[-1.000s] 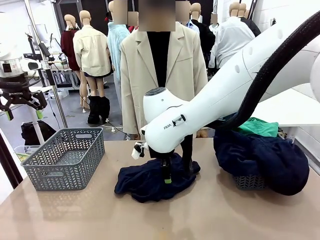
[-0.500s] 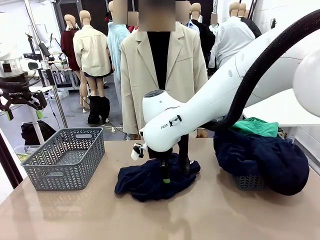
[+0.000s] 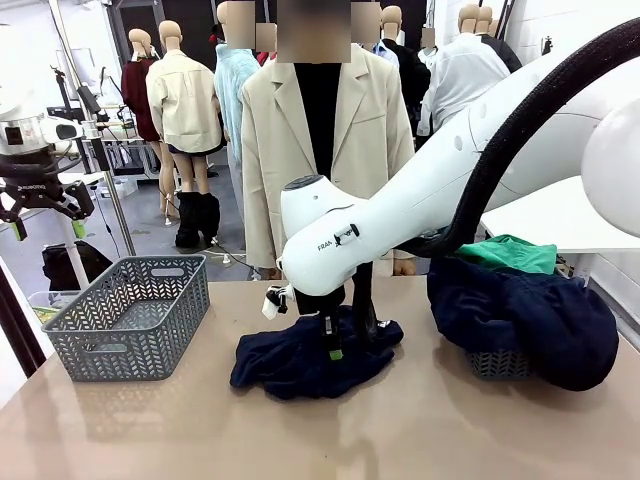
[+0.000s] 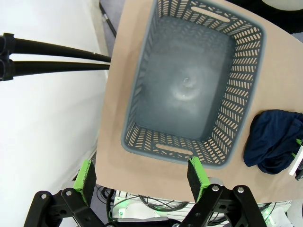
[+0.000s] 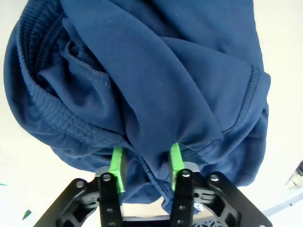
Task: Sort the tops and bottoms.
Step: Lift clothes from the center of the table with your right hand.
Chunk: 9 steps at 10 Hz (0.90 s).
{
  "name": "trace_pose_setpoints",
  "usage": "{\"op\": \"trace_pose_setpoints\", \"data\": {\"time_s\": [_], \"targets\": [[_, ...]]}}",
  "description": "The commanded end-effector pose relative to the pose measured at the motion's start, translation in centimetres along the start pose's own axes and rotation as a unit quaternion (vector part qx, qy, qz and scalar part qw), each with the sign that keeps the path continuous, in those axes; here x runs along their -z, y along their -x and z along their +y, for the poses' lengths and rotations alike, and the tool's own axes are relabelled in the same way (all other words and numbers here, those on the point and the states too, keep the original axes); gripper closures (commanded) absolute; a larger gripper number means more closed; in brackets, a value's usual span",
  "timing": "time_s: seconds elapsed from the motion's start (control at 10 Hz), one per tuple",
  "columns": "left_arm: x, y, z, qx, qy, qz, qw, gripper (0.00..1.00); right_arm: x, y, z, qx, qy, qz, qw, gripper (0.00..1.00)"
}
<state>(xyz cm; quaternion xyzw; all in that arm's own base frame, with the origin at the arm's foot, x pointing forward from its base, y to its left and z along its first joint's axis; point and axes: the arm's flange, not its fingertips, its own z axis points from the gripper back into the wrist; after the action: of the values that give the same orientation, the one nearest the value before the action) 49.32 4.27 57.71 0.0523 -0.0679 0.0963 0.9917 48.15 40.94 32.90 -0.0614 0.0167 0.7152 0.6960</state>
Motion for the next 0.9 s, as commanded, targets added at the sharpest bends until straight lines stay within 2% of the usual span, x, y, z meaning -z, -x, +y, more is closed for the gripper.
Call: {"op": "trace_pose_setpoints", "data": {"time_s": [0.0,0.1,0.6,0.7,0.8], "targets": [[-0.3,-0.2,0.3,0.002,-0.007,0.001,1.0,0.0,0.2,-0.9,-1.0,-0.03,0.001,0.007,1.0,1.0],[-0.3,-0.2,0.3,0.002,-0.007,0.001,1.0,0.0,0.7,-1.8,-1.6,-0.046,-0.016,0.008,0.999,1.0],[-0.3,-0.2,0.3,0.002,-0.007,0.001,1.0,0.0,0.5,-1.5,-1.0,-0.056,-0.009,0.013,0.998,1.0],[-0.3,-0.2,0.3,0.002,-0.007,0.001,1.0,0.0,-0.7,-1.0,-0.7,-0.058,-0.012,0.017,0.998,1.0],[-0.3,-0.2,0.3,0.002,-0.007,0.001,1.0,0.0,-4.2,-0.8,0.4,-0.048,-0.024,-0.007,0.999,1.0]]}}
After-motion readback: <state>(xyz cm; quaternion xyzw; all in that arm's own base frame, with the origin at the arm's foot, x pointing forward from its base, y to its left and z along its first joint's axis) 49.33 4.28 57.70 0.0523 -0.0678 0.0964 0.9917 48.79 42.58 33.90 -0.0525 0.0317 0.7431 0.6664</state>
